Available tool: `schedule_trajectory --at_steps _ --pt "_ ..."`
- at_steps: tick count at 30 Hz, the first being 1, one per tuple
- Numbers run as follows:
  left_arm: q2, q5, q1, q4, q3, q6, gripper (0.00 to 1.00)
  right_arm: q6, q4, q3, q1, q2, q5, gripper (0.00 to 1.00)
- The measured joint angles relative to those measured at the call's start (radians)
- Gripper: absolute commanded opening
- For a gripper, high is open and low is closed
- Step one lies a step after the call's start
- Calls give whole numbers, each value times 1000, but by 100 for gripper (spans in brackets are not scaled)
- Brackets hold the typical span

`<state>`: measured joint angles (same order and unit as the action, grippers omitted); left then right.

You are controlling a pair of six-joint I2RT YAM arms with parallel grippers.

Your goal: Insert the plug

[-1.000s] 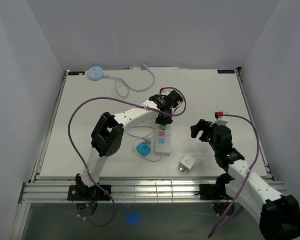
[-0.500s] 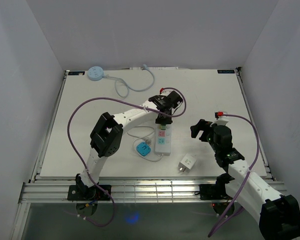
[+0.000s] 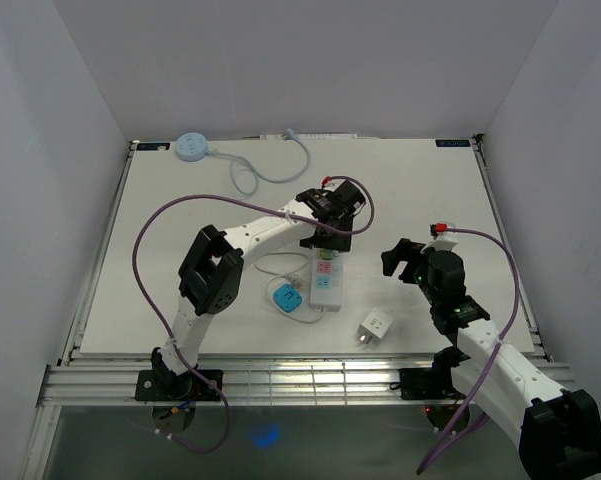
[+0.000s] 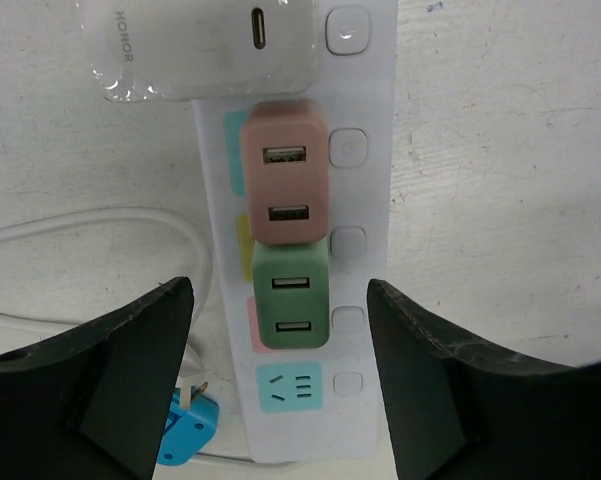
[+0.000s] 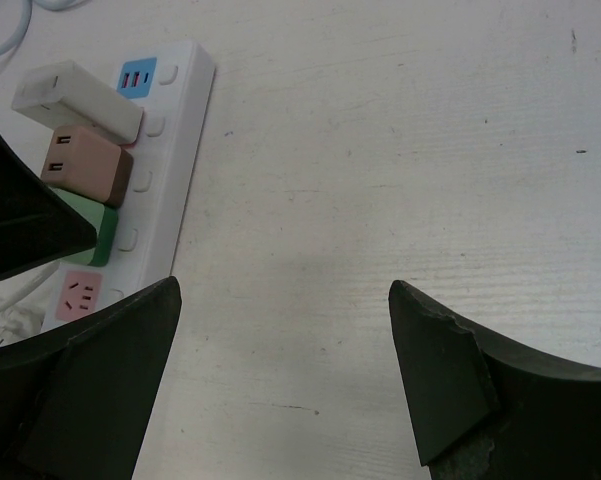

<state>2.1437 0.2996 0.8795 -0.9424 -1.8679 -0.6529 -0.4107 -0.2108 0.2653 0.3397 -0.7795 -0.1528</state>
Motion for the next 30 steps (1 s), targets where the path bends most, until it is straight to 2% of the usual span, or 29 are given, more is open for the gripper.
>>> schedule_trajectory --at_steps 5,11,19,20,30 --pt "-103 -32 0 45 124 5 81 2 0 0 0 0 3 89" --pt "-357 -72 0 105 360 17 81 3 42 9 -3 -2 17 89" --pt "-721 -95 0 209 641 54 82 -93 400 209 -3 -61 18 89" --pt "-749 -95 0 219 662 60 94 -110 439 230 0 -59 18 89" --pt "-789 -79 0 279 730 122 94 -370 732 278 82 56 19 89"
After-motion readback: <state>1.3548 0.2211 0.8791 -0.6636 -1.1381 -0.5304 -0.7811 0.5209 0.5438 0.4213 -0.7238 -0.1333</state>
